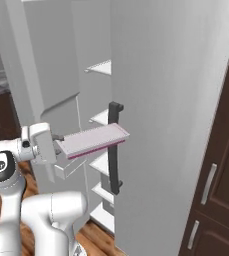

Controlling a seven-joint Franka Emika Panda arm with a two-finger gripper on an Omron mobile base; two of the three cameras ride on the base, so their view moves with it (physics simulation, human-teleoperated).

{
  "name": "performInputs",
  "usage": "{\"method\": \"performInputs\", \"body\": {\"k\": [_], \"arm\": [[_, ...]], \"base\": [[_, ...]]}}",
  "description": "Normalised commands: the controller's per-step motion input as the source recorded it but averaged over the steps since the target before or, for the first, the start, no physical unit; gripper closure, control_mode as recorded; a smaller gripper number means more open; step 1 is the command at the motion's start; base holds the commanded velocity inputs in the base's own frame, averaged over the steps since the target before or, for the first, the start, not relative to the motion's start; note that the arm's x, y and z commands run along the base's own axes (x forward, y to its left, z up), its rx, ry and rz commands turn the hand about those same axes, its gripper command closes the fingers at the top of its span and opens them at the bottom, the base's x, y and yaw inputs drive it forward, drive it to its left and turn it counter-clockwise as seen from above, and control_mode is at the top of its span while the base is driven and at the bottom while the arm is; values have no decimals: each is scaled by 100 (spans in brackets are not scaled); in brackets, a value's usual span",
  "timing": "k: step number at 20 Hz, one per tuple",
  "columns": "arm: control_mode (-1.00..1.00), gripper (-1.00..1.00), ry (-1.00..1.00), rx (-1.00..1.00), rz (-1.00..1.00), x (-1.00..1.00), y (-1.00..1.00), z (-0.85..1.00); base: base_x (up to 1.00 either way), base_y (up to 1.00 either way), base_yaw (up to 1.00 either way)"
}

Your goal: The ice cube tray has been filled with water. Take the tray and place it in the freezer to make ice. Close the freezer door after placing the tray.

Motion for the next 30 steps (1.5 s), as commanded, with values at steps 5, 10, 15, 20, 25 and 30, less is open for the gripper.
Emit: {"method": "performInputs", "body": {"k": [5, 10, 15, 20, 25, 30], "arm": [[100, 100, 0, 0, 0, 0, 0, 0], [100, 100, 0, 0, 0, 0, 0, 0], [100, 100, 0, 0, 0, 0, 0, 0], [100, 100, 0, 0, 0, 0, 0, 0], [-100, 100, -10, 0, -1, -16, 1, 0], [-100, 100, -18, 0, 3, -62, 0, 0]], "base": [[14, 1, -16], [12, 11, -17], [10, 25, -18], [4, 32, -18], [0, 8, -4], [0, 0, 0]]}}
